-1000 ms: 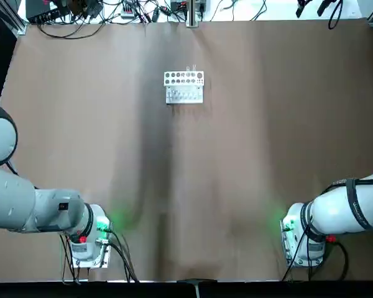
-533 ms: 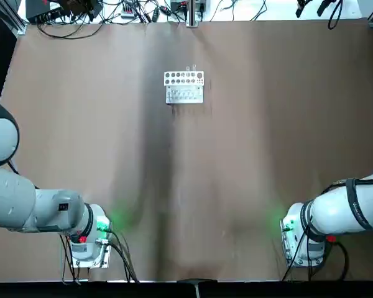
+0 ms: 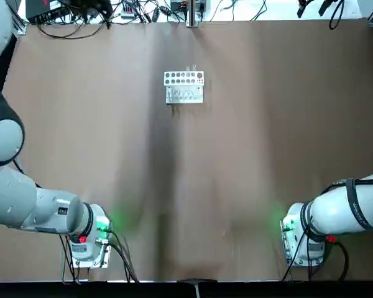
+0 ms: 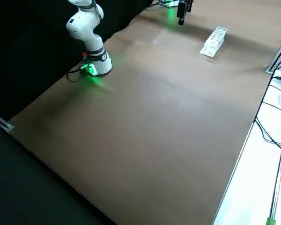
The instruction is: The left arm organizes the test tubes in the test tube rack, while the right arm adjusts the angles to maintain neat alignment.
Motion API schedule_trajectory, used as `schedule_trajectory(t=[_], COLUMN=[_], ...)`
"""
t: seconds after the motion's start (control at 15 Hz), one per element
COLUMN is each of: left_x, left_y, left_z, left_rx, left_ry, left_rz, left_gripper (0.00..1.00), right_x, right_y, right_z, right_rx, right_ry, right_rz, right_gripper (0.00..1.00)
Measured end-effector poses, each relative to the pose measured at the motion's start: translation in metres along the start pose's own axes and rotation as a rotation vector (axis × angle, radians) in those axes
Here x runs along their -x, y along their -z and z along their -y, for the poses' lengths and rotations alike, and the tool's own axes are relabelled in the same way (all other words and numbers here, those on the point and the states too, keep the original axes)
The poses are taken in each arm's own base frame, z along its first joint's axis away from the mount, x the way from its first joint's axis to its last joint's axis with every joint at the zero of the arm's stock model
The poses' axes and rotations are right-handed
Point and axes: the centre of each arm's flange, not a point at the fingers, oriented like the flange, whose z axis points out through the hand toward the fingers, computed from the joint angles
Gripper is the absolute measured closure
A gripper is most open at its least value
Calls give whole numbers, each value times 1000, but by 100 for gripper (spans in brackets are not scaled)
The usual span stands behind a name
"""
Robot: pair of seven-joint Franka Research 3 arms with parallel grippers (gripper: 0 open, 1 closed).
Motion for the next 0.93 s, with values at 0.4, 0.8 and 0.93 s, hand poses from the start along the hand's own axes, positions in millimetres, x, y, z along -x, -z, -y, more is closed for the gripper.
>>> schedule_trajectory(t=[0.4, 0.8, 0.93], left_x=[-13, -16, -18], left_y=[-42, -71, -82], left_z=[-132, -215, -238], left_rx=[11, 51, 65], left_ry=[94, 165, 180], left_rz=[-20, -64, -72], left_gripper=[0, 0, 0], right_x=[0, 0, 0], right_y=[0, 0, 0], right_z=[-1, -1, -1], right_rx=[3, 4, 4], right_ry=[-1, -1, -1], right_rz=[0, 0, 0], right_gripper=[0, 0, 0])
